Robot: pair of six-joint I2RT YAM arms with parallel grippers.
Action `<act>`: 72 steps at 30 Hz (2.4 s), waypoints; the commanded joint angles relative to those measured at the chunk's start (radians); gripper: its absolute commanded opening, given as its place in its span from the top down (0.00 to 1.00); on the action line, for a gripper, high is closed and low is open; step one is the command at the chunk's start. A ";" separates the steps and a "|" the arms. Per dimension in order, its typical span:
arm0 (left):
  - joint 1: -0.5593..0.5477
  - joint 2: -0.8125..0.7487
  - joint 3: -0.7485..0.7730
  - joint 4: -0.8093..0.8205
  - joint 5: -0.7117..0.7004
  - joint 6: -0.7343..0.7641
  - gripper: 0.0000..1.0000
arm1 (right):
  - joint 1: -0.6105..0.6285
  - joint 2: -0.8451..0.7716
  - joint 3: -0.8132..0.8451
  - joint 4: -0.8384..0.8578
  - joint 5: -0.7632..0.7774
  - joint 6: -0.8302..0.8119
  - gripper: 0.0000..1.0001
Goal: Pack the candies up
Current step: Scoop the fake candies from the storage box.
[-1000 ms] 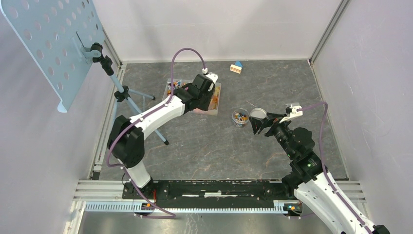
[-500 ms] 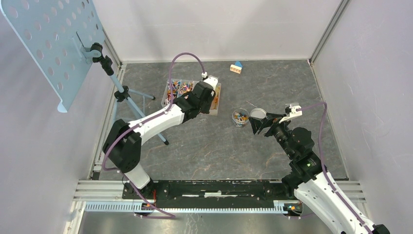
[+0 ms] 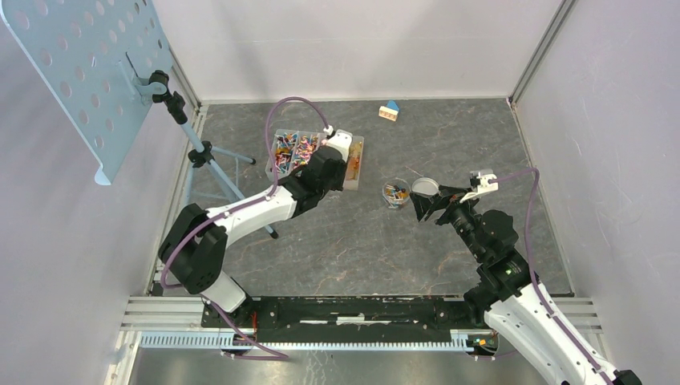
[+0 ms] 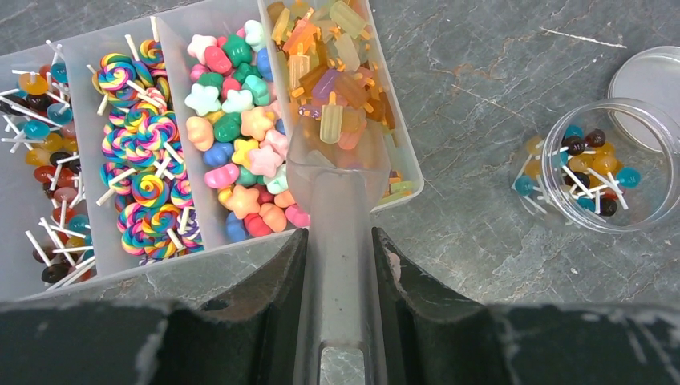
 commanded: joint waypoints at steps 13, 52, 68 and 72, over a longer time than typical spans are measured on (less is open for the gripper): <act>-0.025 -0.078 -0.177 0.248 0.002 0.065 0.98 | -0.002 0.013 0.000 0.033 0.007 -0.002 0.02; -0.027 -0.248 -0.337 0.338 0.016 0.129 0.98 | -0.002 0.040 0.016 0.047 -0.002 0.000 0.02; -0.027 -0.370 -0.417 0.404 0.032 0.174 0.98 | -0.002 0.046 0.021 0.050 -0.002 0.006 0.02; -0.027 -0.400 -0.425 0.408 0.054 0.200 0.98 | -0.002 0.046 0.021 0.051 -0.001 0.008 0.02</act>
